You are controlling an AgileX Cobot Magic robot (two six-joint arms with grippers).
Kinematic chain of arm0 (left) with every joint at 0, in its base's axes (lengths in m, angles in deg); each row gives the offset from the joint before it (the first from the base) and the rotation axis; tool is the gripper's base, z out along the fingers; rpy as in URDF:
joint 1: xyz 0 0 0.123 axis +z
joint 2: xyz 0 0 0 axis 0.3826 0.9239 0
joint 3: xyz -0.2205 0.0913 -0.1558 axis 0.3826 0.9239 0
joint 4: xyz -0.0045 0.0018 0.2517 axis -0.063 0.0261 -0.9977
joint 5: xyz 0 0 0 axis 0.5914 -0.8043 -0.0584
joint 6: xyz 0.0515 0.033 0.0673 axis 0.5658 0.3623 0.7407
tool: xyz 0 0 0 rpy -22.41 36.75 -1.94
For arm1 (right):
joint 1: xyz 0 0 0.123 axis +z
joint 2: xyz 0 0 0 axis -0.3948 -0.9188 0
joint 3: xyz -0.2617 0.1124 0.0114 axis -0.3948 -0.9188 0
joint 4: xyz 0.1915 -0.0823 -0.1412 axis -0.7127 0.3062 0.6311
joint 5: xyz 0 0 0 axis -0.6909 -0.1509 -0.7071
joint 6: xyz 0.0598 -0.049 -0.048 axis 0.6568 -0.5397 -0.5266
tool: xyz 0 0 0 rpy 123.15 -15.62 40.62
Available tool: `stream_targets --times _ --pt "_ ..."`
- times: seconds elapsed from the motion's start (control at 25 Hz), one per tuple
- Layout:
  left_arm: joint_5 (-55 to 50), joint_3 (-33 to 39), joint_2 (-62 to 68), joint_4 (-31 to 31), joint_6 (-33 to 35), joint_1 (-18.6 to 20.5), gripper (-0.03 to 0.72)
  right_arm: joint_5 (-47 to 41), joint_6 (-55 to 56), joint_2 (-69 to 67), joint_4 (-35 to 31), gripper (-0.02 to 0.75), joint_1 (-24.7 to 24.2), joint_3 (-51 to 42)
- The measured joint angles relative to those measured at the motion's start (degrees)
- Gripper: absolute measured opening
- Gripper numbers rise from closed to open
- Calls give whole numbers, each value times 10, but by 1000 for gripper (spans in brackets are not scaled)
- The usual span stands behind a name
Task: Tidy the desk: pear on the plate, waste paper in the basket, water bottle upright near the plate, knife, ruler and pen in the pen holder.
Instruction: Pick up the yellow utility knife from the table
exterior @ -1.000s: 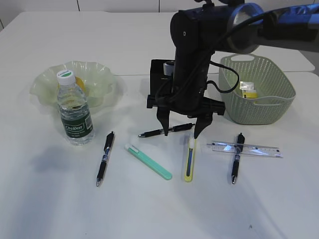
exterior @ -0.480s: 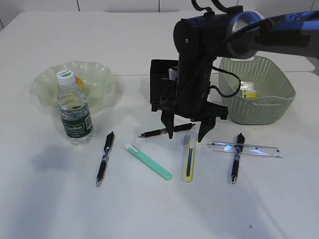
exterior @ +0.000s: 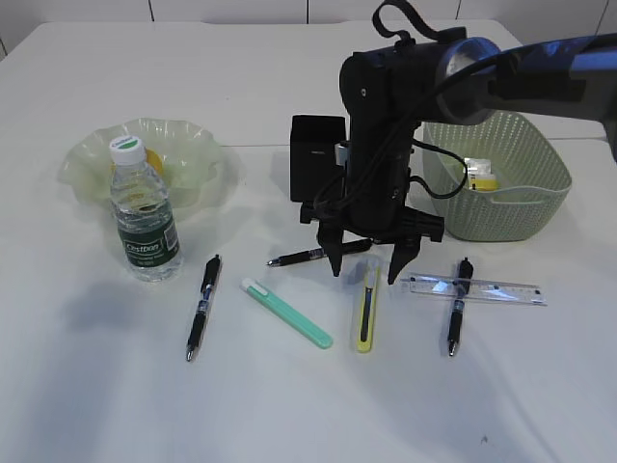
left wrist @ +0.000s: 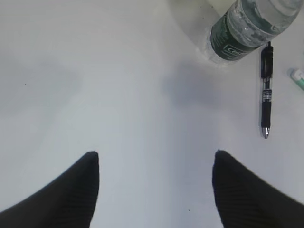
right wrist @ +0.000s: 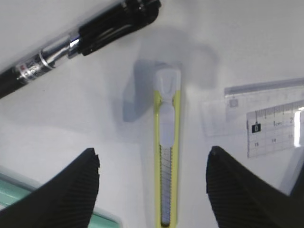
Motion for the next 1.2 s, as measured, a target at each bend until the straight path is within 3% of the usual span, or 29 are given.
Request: stream_targets --times 1.2 --pt "6 0 16 0 0 0 527 10 8 -39 -20 513 -22 1"
